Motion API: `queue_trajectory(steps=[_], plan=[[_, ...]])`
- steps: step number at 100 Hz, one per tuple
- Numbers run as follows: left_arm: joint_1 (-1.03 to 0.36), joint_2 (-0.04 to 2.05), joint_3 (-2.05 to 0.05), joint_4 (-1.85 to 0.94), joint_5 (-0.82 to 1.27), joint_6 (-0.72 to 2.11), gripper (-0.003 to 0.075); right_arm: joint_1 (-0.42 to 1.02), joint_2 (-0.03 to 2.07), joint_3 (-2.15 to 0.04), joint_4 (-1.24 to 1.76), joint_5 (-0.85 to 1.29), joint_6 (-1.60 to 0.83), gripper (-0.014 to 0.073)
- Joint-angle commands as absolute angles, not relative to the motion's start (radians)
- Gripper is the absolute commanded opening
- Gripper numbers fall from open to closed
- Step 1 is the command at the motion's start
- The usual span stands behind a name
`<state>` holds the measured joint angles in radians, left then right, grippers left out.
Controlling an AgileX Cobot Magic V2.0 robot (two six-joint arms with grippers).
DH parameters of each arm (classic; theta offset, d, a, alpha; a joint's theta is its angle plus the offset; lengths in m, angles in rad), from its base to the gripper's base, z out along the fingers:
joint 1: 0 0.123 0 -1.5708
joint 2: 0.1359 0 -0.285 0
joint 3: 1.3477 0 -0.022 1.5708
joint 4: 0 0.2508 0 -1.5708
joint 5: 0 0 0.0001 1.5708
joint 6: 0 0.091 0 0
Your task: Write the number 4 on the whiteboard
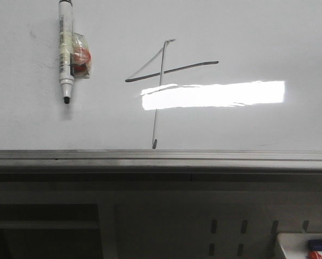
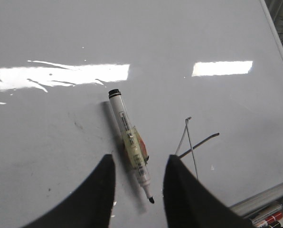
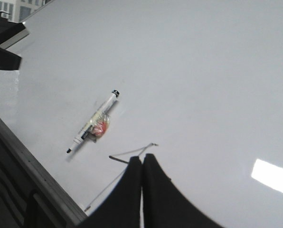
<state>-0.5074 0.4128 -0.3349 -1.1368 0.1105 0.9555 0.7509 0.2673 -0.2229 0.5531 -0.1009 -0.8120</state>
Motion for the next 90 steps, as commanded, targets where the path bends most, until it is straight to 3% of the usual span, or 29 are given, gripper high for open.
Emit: queue_trajectory(steps=[1, 4, 25, 80, 90], plan=[[-0.506, 0.303, -0.285, -1.129, 0.074, 0.954, 0.0034, 0.744, 0.234, -0.190, 0.572, -0.228, -0.811, -0.0064], [-0.506, 0.264, -0.266, -1.129, 0.074, 0.954, -0.0020, 0.744, 0.224, -0.176, 0.572, -0.228, -0.811, -0.0064], [-0.506, 0.127, -0.201, -1.139, 0.086, 0.954, -0.0020, 0.744, 0.212, -0.164, 0.572, -0.222, -0.811, -0.0064], [-0.506, 0.122, -0.202, -1.139, 0.094, 0.954, -0.0020, 0.744, 0.212, -0.164, 0.572, -0.222, -0.811, -0.0064], [-0.476, 0.109, -0.199, -1.053, 0.017, 0.954, -0.0020, 0.744, 0.212, -0.164, 0.572, -0.222, -0.811, -0.0064]])
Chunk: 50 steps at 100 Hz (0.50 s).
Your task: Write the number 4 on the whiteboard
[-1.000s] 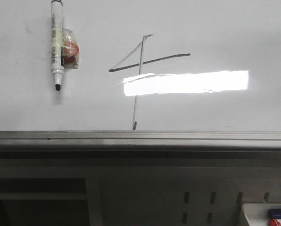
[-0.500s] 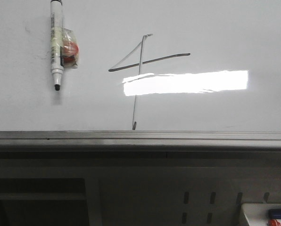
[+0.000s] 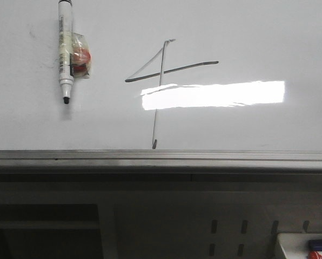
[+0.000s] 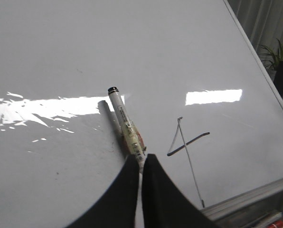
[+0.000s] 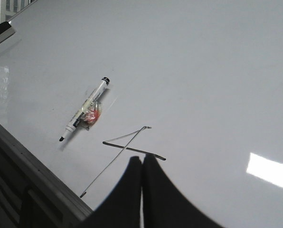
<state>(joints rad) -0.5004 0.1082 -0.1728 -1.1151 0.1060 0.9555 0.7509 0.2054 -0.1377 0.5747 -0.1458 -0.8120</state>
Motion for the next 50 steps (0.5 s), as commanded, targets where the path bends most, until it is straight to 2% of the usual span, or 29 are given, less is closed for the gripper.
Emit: queue_trajectory(steps=[1, 28, 39, 50], plan=[[-0.471, 0.105, -0.199, -1.040, 0.015, 0.954, -0.0020, 0.744, 0.212, -0.164, 0.572, -0.222, -0.811, -0.0064], [-0.207, 0.060, -0.141, -0.838, 0.039, 0.904, -0.0020, 0.744, 0.212, -0.164, 0.572, -0.222, -0.811, -0.0064], [-0.127, 0.060, -0.102, -0.505, 0.096, 0.547, -0.0020, 0.744, 0.212, -0.164, 0.572, -0.222, -0.811, -0.0064], [-0.108, 0.060, -0.045, -0.287, 0.086, 0.236, -0.0020, 0.744, 0.212, -0.164, 0.572, -0.222, -0.811, -0.0064]])
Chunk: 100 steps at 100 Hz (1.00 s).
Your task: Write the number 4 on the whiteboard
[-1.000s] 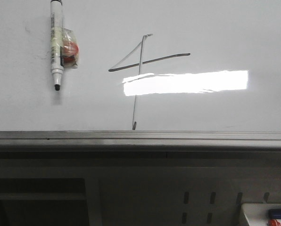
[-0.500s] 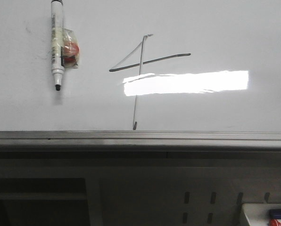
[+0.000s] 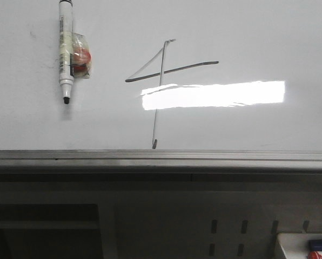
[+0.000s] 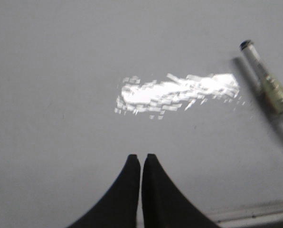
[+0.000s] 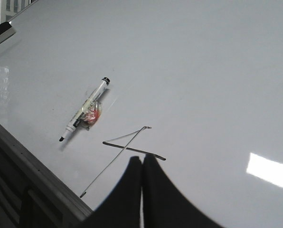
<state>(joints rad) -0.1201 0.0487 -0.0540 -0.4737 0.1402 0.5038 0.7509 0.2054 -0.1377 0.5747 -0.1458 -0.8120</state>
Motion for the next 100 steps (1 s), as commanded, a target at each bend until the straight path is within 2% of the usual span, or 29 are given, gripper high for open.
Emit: queue_trajectory(steps=[1, 17, 44, 100], plan=[[-0.108, 0.060, -0.038, -0.266, 0.082, 0.224, -0.0020, 0.744, 0.212, -0.164, 0.572, -0.222, -0.811, -0.0064], [-0.110, 0.060, 0.040, -0.195, -0.016, 0.139, -0.0020, 0.744, 0.212, -0.164, 0.572, -0.222, -0.811, -0.0064], [-0.098, 0.060, 0.038, -0.164, 0.249, 0.139, -0.0020, 0.744, 0.212, -0.164, 0.572, -0.222, -0.811, -0.0064], [-0.098, 0.038, 0.038, -0.178, 0.252, 0.139, -0.0020, 0.744, 0.212, -0.164, 0.572, -0.222, -0.811, -0.0064]])
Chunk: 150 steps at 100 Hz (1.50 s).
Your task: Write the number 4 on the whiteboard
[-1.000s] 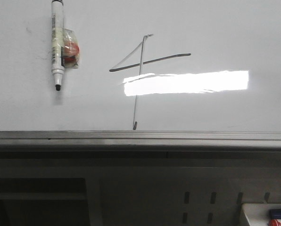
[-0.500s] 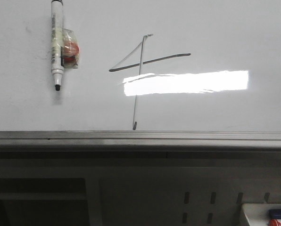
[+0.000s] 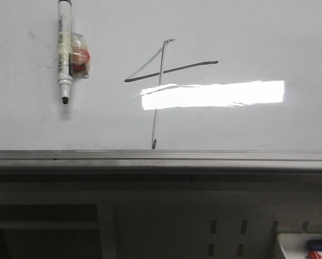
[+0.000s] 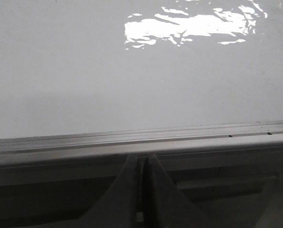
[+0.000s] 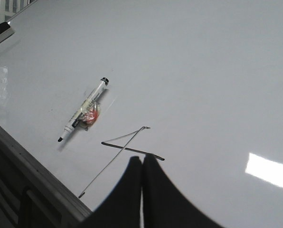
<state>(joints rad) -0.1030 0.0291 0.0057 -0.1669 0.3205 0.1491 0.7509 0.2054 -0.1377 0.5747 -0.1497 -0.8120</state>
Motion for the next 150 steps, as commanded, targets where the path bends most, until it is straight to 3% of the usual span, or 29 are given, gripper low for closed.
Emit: queue_trajectory(steps=[1, 49, 62, 85, 102, 126, 150], plan=[[-0.098, 0.038, 0.038, -0.178, 0.252, 0.139, -0.0020, 0.744, 0.212, -0.164, 0.572, -0.222, -0.811, -0.0064], [-0.098, 0.038, 0.038, -0.178, 0.252, 0.139, -0.0020, 0.732, 0.212, -0.108, 0.509, -0.268, -0.804, -0.0064], [-0.098, 0.038, 0.038, -0.178, 0.252, 0.139, -0.0020, 0.636, 0.212, -0.057, 0.274, -0.275, -0.425, -0.0064], [-0.098, 0.038, 0.038, -0.178, 0.252, 0.139, -0.0020, 0.274, 0.176, 0.015, -0.105, -0.131, 0.141, -0.0064], [-0.098, 0.038, 0.038, -0.178, 0.252, 0.139, -0.0020, 0.133, 0.042, 0.035, -0.165, 0.058, 0.147, -0.0064], [-0.098, 0.038, 0.038, -0.178, 0.252, 0.139, -0.0020, 0.119, -0.024, 0.035, -0.165, 0.310, 0.147, -0.0064], [-0.098, 0.038, 0.038, -0.178, 0.252, 0.139, -0.0020, 0.119, -0.024, 0.035, -0.165, 0.316, 0.147, -0.0064]])
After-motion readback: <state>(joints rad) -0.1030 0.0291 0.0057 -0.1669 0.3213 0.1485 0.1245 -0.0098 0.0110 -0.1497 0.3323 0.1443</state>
